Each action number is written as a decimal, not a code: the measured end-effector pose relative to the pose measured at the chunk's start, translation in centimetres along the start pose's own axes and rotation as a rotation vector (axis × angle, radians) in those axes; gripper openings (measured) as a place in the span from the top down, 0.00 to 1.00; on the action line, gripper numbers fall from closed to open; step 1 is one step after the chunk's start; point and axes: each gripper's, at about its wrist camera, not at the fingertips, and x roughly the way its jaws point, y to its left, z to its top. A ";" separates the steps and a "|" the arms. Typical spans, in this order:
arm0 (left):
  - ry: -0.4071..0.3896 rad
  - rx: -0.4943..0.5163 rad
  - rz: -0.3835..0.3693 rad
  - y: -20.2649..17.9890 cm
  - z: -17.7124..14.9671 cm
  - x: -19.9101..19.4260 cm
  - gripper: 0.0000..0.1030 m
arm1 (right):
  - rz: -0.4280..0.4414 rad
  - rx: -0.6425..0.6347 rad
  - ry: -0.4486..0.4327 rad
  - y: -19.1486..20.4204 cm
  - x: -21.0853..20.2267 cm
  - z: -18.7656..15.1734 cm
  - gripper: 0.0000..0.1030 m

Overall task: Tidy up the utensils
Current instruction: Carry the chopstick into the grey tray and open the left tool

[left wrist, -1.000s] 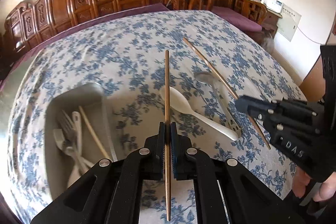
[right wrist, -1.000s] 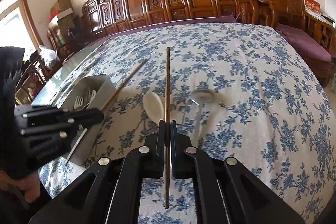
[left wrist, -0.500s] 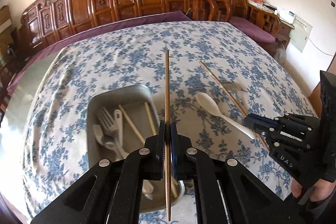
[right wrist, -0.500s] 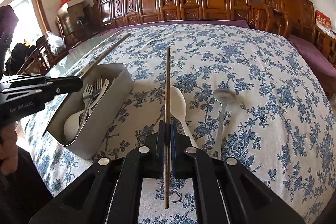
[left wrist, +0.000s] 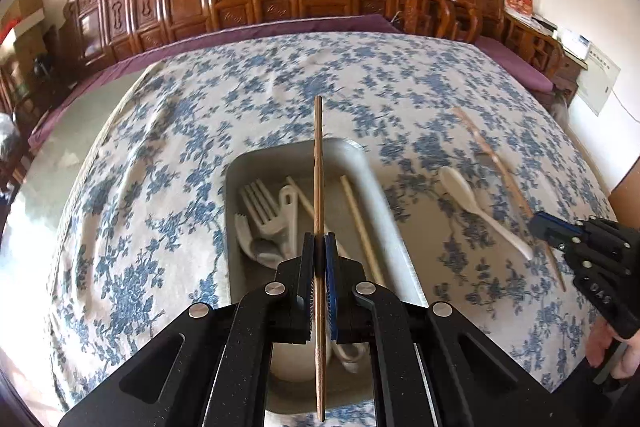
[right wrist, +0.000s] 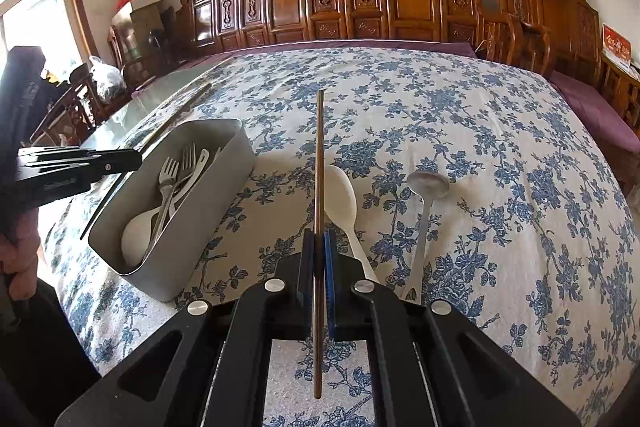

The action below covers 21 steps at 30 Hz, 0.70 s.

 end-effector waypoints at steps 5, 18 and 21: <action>0.024 -0.022 0.001 1.2 -0.9 1.3 0.96 | 0.006 -0.006 0.003 0.2 0.3 0.1 0.94; 0.068 -0.040 -0.011 2.2 -2.0 3.7 0.96 | 0.021 -0.024 0.014 0.8 0.9 0.1 0.94; 0.064 -0.040 -0.010 2.4 -2.1 3.7 0.96 | 0.024 -0.030 0.015 1.0 1.0 0.0 0.94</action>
